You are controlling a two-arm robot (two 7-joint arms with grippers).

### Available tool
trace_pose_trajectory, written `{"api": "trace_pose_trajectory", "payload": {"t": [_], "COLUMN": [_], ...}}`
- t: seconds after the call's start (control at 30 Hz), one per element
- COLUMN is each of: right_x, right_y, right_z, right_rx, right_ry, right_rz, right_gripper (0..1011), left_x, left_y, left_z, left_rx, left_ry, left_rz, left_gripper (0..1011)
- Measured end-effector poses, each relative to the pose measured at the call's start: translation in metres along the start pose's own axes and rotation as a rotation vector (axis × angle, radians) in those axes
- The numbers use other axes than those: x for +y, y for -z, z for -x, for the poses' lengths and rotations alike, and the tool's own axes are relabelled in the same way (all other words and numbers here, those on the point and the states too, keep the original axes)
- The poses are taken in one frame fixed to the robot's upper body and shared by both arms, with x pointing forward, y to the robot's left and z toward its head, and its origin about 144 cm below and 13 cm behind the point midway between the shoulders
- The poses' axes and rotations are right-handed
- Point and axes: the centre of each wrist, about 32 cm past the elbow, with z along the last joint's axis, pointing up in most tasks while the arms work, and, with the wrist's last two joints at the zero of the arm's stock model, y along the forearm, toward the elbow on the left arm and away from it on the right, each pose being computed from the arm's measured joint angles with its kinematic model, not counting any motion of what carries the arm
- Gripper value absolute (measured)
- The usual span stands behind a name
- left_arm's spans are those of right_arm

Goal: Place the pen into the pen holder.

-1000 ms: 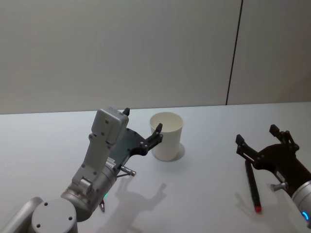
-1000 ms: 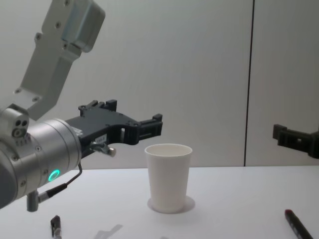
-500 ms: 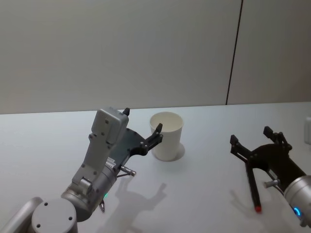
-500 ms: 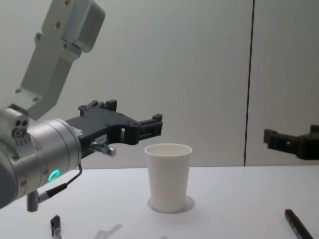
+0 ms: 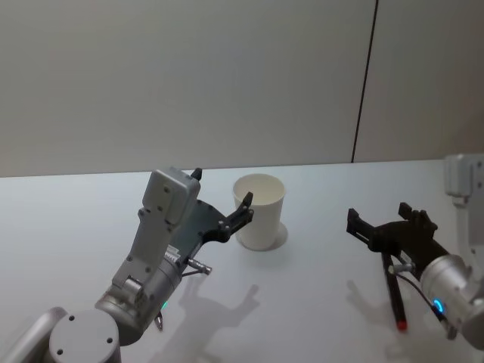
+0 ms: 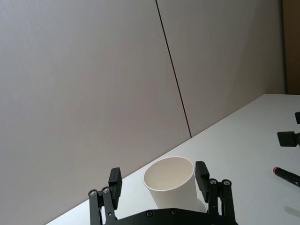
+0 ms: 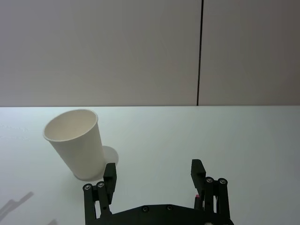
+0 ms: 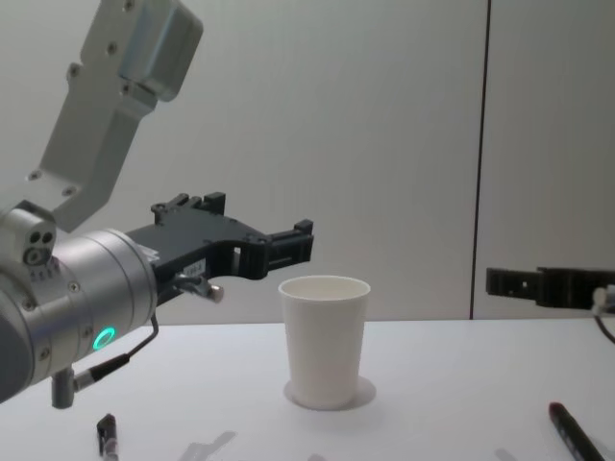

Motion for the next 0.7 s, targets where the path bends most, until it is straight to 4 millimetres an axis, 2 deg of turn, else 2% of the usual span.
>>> {"api": "trace_pose_trajectory", "payload": {"t": [0.7], "right_x": [0.031], "right_y": [-0.034], "right_z": [0.004], "right_rx": [0.083], "right_ry": [0.084], "right_rz": [0.247], "right_gripper": [1001], "left_x": [0.0], "left_y": [0.0], "left_z": [0.0], "left_rx": [0.0], "left_ry": [0.0], "left_rz": [0.0], "left_gripper": [1000]}}
